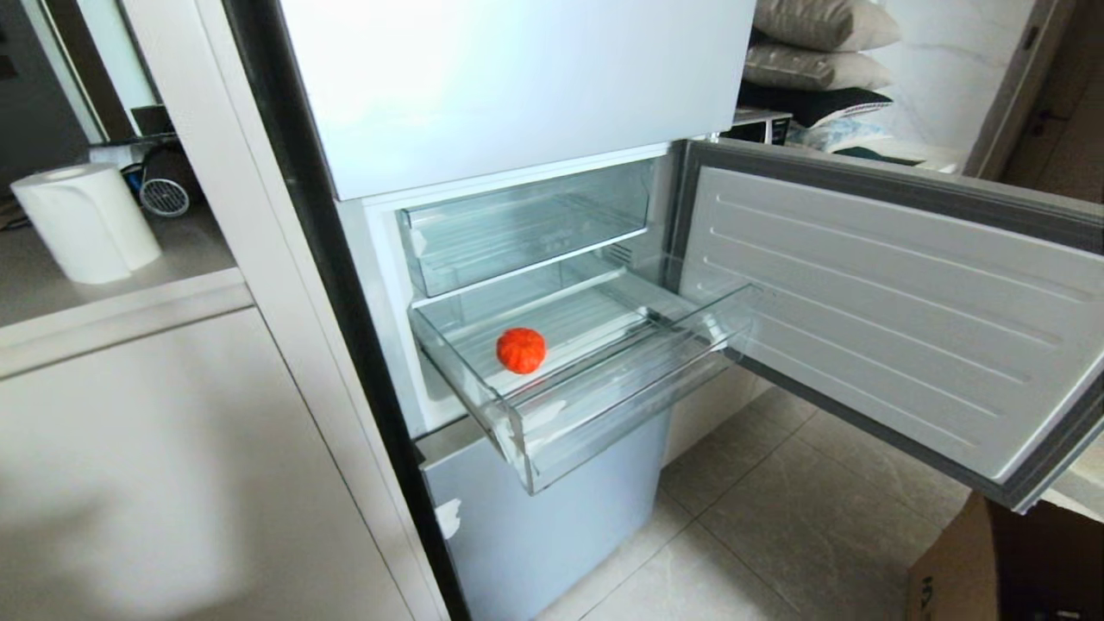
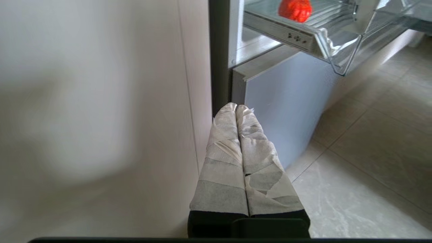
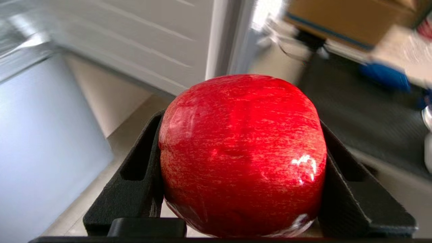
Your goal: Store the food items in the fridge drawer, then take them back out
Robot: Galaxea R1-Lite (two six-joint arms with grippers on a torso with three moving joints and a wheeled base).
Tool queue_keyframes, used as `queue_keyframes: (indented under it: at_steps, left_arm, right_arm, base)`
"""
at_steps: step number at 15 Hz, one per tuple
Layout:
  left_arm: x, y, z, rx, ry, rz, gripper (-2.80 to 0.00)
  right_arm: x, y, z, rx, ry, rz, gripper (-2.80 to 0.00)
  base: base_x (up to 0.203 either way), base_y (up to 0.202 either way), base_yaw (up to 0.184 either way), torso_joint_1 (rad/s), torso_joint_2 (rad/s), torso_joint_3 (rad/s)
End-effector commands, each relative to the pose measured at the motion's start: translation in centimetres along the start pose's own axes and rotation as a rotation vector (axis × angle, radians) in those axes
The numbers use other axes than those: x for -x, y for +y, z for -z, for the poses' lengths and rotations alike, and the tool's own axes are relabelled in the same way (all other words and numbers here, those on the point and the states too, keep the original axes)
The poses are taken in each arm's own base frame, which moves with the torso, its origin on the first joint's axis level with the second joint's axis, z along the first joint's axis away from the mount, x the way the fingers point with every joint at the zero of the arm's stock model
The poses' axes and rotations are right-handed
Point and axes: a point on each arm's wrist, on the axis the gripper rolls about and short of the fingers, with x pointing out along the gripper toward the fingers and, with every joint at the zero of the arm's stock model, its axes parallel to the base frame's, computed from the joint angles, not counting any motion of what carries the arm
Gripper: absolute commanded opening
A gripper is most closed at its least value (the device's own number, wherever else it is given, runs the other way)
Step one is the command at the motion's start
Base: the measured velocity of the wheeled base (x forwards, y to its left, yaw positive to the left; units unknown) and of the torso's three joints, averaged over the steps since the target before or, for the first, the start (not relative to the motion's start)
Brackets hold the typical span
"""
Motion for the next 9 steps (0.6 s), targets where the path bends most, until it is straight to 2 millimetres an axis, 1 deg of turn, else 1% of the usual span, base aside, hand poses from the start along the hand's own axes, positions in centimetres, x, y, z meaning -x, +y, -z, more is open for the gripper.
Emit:
queue_keyframes:
  at_steps: [1, 3, 5, 7, 9]
  left_arm:
    - [0.0, 0.0, 0.0, 0.001, 0.0, -0.001, -2.8]
    - [0.0, 0.0, 0.0, 0.001, 0.0, -0.001, -2.8]
    - [0.0, 0.0, 0.0, 0.001, 0.0, -0.001, -2.8]
    - [0.0, 0.0, 0.0, 0.0, 0.002, -0.002, -2.8]
    - [0.0, 0.0, 0.0, 0.0, 0.002, 0.0, -2.8]
  right_arm:
    - [-2.3, -0.6, -1.1, -0.078, 0.068, 0.057, -2.8]
    - [-4.5, -1.8, -2.3, -0.159, 0.108, 0.157, -2.8]
    - [-7.1, -3.5, -2.8, -0.228, 0.154, 0.255, -2.8]
    - [-10.3, -5.6, -2.2, -0.265, 0.186, 0.329, -2.8]
    - [-12.9, -7.8, -1.1, -0.287, 0.2, 0.391, -2.8]
  base:
    - [0.0, 0.0, 0.0, 0.0, 0.0, 0.0]
    - [0.0, 0.0, 0.0, 0.0, 0.0, 0.0]
    - [0.0, 0.0, 0.0, 0.0, 0.0, 0.0]
    - [0.0, 0.0, 0.0, 0.0, 0.0, 0.0]
    - [0.0, 0.0, 0.0, 0.0, 0.0, 0.0]
